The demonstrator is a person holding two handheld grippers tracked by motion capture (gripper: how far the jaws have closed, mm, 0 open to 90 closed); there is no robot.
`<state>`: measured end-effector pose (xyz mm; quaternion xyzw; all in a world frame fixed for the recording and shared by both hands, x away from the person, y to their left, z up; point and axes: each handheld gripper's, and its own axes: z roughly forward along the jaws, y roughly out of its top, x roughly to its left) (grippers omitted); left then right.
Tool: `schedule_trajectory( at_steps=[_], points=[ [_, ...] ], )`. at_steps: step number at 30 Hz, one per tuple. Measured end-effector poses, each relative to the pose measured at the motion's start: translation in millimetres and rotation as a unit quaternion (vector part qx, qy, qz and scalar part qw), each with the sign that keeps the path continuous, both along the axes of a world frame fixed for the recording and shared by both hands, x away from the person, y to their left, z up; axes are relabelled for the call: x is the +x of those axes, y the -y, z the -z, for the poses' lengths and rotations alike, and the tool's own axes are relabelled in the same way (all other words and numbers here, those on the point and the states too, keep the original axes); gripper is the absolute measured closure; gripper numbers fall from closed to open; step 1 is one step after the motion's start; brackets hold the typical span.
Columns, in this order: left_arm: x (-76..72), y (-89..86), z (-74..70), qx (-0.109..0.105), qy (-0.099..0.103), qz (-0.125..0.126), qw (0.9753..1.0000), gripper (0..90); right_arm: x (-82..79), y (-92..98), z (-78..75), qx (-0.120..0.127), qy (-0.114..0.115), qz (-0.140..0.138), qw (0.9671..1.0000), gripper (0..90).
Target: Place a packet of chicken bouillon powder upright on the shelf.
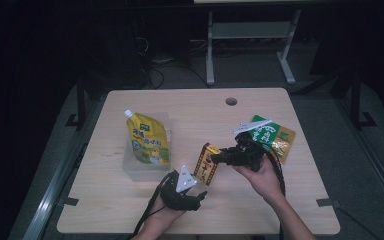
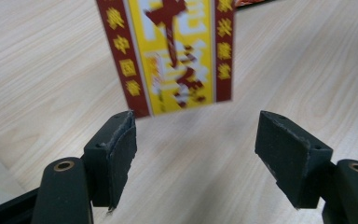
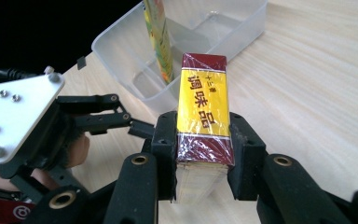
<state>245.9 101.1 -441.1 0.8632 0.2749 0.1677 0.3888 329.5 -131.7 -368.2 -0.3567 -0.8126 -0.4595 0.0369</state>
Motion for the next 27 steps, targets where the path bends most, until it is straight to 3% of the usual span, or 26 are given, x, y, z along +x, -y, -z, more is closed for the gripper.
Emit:
schedule_trajectory(
  at_steps=[7,14,27],
  points=[
    [-4.7,1.2,0.9,-0.001,-0.006,0.019,0.9998,26.6,9.5,-4.4,-16.0,-0.023,0.029,-0.028,0.9989,67.4],
    [-6.8,4.0,4.2,0.004,-0.017,0.035,0.9992,24.3,17.5,-16.1,-31.5,-0.026,0.06,-0.063,0.9959,67.3],
    [-10.7,8.2,8.1,0.007,-0.025,0.056,0.9981,23.2,21.8,-47.4,-48.2,-0.031,0.08,-0.122,0.9888,67.3]
  ],
)
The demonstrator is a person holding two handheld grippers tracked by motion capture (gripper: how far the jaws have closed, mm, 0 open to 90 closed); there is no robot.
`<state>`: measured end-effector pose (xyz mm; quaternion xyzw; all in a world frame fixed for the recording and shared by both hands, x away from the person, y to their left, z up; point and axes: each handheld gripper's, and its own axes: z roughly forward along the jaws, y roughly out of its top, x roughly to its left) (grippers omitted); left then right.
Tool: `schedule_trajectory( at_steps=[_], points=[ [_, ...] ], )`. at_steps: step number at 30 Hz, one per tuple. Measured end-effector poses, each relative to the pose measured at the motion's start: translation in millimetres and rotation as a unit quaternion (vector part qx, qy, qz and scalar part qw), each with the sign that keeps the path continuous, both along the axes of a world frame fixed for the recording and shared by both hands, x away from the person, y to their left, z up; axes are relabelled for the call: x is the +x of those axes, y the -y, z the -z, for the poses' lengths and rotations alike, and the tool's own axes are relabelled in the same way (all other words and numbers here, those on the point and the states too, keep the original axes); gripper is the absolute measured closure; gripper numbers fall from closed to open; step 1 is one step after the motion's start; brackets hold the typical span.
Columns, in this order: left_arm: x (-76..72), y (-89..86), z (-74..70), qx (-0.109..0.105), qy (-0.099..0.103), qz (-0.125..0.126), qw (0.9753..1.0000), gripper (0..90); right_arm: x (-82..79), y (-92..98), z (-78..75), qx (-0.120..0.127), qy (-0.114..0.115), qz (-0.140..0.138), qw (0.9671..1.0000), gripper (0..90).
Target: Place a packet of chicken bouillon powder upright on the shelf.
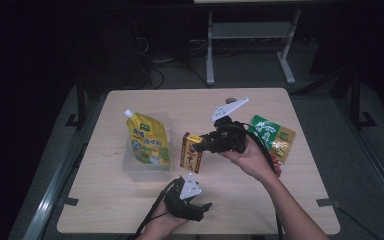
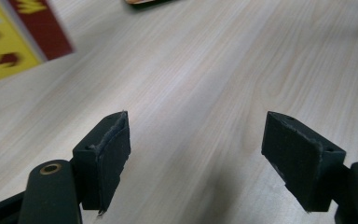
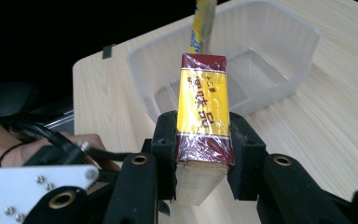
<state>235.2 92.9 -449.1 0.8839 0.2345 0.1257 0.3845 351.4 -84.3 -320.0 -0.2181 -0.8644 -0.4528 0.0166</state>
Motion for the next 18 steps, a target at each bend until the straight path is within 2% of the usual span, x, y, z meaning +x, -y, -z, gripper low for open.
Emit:
schedule_trajectory(
  at_steps=[5,14,18],
  points=[
    [-0.9,0.9,0.6,-0.002,-0.003,0.003,1.0,23.1,0.8,-8.5,-6.2,0.003,0.016,-0.021,0.9996,67.3],
    [-1.7,1.2,0.7,-0.002,-0.007,0.008,0.9999,23.1,1.2,-27.9,-12.6,-0.004,0.02,-0.041,0.9989,67.3],
    [-0.5,0.2,-0.5,-0.003,-0.005,0.012,0.9999,23.1,3.5,-33.0,-15.0,-0.006,0.03,-0.05,0.9983,67.3]
  ],
)
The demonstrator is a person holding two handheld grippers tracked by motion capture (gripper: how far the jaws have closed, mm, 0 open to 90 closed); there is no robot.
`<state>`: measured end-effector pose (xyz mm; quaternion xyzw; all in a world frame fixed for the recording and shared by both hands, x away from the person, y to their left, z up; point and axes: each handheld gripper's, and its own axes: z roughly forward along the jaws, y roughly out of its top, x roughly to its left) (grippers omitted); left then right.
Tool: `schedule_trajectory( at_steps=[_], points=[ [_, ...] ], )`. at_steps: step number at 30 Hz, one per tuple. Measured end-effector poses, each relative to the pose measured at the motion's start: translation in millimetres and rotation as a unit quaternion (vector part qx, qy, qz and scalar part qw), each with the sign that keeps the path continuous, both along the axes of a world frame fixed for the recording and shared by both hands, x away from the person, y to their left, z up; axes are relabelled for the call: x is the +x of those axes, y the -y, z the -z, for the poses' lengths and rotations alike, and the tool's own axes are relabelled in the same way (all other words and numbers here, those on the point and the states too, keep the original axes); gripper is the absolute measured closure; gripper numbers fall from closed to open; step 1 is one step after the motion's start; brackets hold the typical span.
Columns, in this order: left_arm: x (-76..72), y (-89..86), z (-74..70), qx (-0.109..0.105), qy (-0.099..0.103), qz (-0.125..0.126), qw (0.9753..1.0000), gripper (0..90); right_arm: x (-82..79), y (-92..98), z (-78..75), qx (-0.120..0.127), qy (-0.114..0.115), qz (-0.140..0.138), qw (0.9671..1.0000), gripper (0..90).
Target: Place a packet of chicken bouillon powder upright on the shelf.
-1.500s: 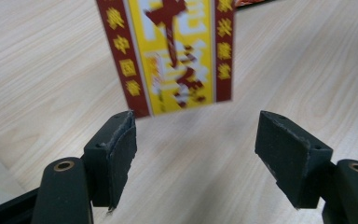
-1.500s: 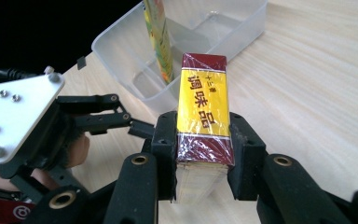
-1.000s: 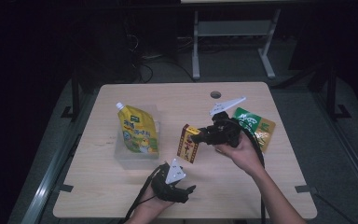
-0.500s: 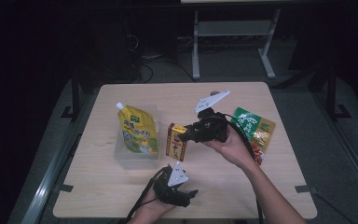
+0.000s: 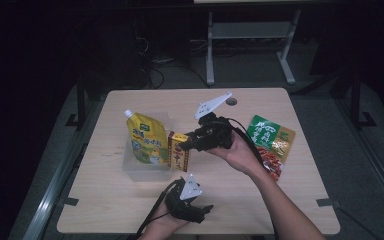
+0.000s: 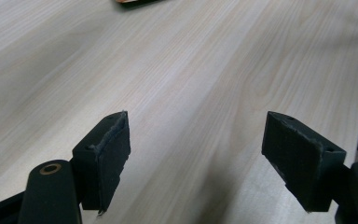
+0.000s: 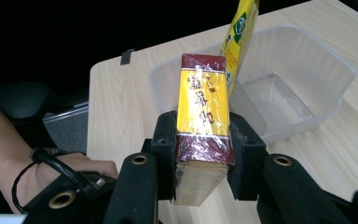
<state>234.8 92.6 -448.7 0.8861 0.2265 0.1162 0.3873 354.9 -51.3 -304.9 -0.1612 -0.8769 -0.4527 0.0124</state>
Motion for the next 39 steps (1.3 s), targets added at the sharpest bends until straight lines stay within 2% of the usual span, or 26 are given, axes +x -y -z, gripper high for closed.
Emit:
schedule_trajectory(
  at_steps=[3,7,19,25,27,31,32,39],
  points=[
    [-0.2,0.2,0.3,-0.006,-0.005,-0.002,1.0,23.1,0.0,-5.2,-2.4,-0.001,-0.004,-0.003,1.0,67.3],
    [-0.8,0.5,0.4,-0.007,-0.007,-0.003,0.9999,23.1,2.5,-13.5,-3.5,-0.001,0.006,-0.013,0.9999,67.3],
    [-4.7,3.1,1.4,-0.023,-0.014,-0.003,0.9996,23.2,9.3,-35.0,1.9,0.015,0.007,-0.03,0.9994,67.3],
    [-4.9,2.7,0.9,-0.024,-0.014,-0.003,0.9996,23.2,11.8,-50.8,2.4,0.005,0.012,-0.042,0.999,67.3],
    [-5.9,3.7,1.3,-0.034,-0.017,-0.006,0.9993,23.2,13.2,-55.8,3.3,0.003,0.013,-0.047,0.9988,67.3],
    [-5.6,2.9,0.6,-0.031,-0.016,-0.005,0.9994,23.3,16.0,-64.1,6.6,0.003,0.011,-0.053,0.9985,67.2],
    [-4.7,1.7,-0.1,-0.023,-0.014,-0.001,0.9996,23.3,17.6,-65.3,8.0,0.0,0.013,-0.055,0.9984,67.2],
    [-5.1,2.5,0.4,-0.028,-0.018,-0.002,0.9994,23.3,22.0,-74.9,17.5,-0.009,0.011,-0.067,0.9977,67.2]
  ],
)
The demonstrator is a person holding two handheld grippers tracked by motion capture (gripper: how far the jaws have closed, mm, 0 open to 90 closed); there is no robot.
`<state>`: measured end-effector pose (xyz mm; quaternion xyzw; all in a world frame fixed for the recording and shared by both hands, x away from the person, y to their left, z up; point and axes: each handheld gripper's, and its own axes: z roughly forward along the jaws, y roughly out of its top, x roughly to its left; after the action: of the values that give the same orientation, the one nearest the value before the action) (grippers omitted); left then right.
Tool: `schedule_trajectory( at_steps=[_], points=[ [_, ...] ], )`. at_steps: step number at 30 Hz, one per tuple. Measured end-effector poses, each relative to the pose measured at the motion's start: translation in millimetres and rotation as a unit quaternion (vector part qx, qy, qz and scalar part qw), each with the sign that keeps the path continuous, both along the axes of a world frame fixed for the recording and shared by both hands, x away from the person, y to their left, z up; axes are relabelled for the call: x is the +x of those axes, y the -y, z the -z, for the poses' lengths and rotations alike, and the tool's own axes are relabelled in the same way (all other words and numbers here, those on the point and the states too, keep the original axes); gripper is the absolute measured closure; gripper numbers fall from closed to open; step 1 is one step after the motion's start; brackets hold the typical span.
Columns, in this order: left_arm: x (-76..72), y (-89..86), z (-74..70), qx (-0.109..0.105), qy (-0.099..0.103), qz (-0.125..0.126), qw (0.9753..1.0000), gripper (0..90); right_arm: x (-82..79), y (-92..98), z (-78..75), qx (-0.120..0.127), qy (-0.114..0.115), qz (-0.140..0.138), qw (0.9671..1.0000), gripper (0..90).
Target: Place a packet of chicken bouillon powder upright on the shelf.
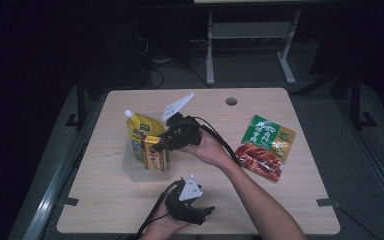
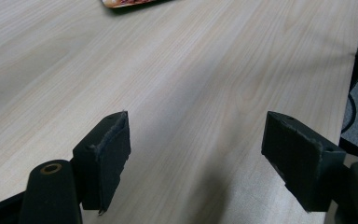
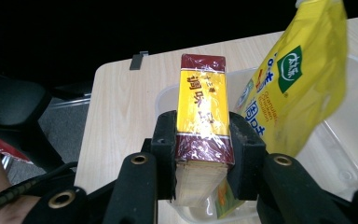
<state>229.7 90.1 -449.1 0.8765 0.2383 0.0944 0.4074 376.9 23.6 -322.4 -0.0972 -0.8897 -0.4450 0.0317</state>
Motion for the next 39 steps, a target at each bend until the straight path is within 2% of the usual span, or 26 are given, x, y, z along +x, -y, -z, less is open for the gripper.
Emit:
schedule_trajectory(
  at_steps=[3,4,7,12,17,35,39],
  points=[
    [0.4,-0.9,-0.1,0.003,0.001,0.001,1.0,23.3,1.0,-3.8,3.1,-0.005,-0.004,-0.004,1.0,67.2],
    [-0.4,0.0,0.4,-0.004,-0.004,-0.003,1.0,23.3,1.4,-5.0,4.3,-0.007,-0.004,-0.006,1.0,67.1],
    [0.4,-1.5,-0.2,0.007,-0.003,0.002,1.0,23.3,3.9,-8.6,9.1,-0.015,-0.003,-0.01,0.9998,67.1],
    [0.5,-1.7,-0.3,0.006,-0.003,0.002,1.0,23.3,5.6,-14.4,14.8,-0.021,-0.01,-0.014,0.9996,67.0],
    [0.8,-1.6,0.0,0.005,0.0,0.005,1.0,23.3,5.4,-20.0,20.5,-0.035,-0.005,-0.019,0.9992,67.0],
    [0.4,-0.7,1.0,0.003,-0.005,0.006,1.0,23.3,0.2,-21.5,34.1,-0.035,0.003,-0.014,0.9993,65.8],
    [0.2,-0.6,1.0,0.003,-0.004,0.006,1.0,23.3,-1.0,-22.1,37.0,-0.043,-0.001,-0.012,0.999,65.2]
  ],
)
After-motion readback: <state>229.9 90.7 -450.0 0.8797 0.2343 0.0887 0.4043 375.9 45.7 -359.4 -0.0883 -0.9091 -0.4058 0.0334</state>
